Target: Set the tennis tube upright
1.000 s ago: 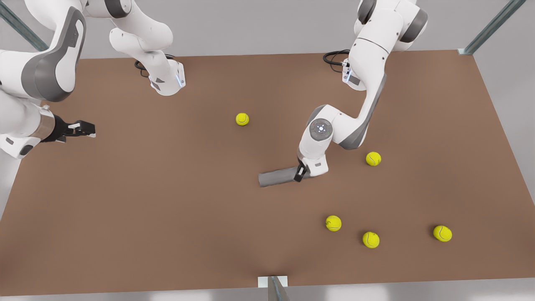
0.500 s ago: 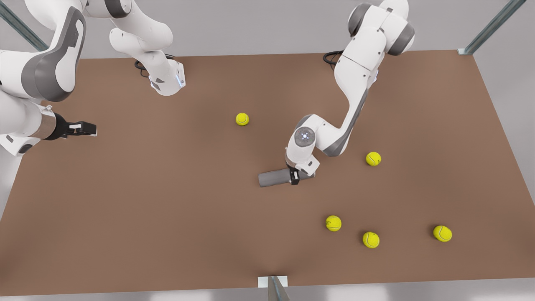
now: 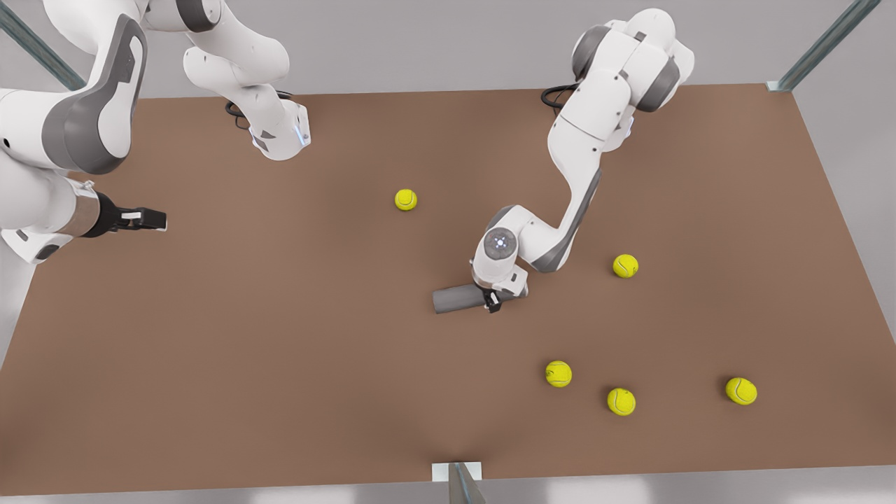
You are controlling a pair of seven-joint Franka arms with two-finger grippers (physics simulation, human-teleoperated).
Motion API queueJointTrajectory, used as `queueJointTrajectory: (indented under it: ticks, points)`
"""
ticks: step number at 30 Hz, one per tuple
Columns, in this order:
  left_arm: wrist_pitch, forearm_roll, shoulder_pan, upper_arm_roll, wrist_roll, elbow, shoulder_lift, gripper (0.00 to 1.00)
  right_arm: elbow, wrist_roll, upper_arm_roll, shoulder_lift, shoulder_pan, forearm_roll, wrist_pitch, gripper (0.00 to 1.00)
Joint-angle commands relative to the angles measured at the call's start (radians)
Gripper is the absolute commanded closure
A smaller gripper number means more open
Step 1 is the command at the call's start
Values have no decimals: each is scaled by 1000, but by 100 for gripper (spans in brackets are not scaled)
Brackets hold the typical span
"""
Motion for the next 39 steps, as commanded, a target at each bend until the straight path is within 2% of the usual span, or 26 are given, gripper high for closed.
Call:
queueJointTrajectory:
  ticks: [1, 5, 6, 13, 24, 27, 31, 33, 37, 39]
  points:
    - [13, -2, 1, 0, -187, 7, 6, 0, 2, 38, 0, 3, 2, 2, -1, 0]
    - [13, -1, -7, 0, -186, 13, 23, 0, 0, 38, 1, 4, 2, 3, -1, 0]
    - [12, -1, -10, 0, -186, 21, 28, 6, 0, 38, 1, 4, 2, 2, -1, 0]
    - [12, 1, -10, 0, -184, 21, 34, 18, 0, 38, 1, 8, 2, 9, -1, 0]
    - [3, 9, -7, 1, -154, 22, 25, 19, 8, 38, 3, 0, 3, -9, 5, 0]
    - [-119, 7, -5, 17, -43, 30, -17, 21, 9, 36, 1, -6, 3, -17, 12, 0]
    - [-149, 9, -5, 18, -20, 37, -18, 25, 2, 38, 1, -34, -5, -21, 45, 0]
    - [-214, 18, -5, 24, 0, 57, -26, 25, 0, 38, 3, -35, -6, -20, 47, 0]
    - [-721, 176, -5, 34, 133, 318, -40, 25, 2, 33, 3, -28, -5, -18, 47, 0]
    - [-987, 360, -5, 35, 259, 421, -40, 25, 2, 32, 1, -26, -5, -17, 47, 0]
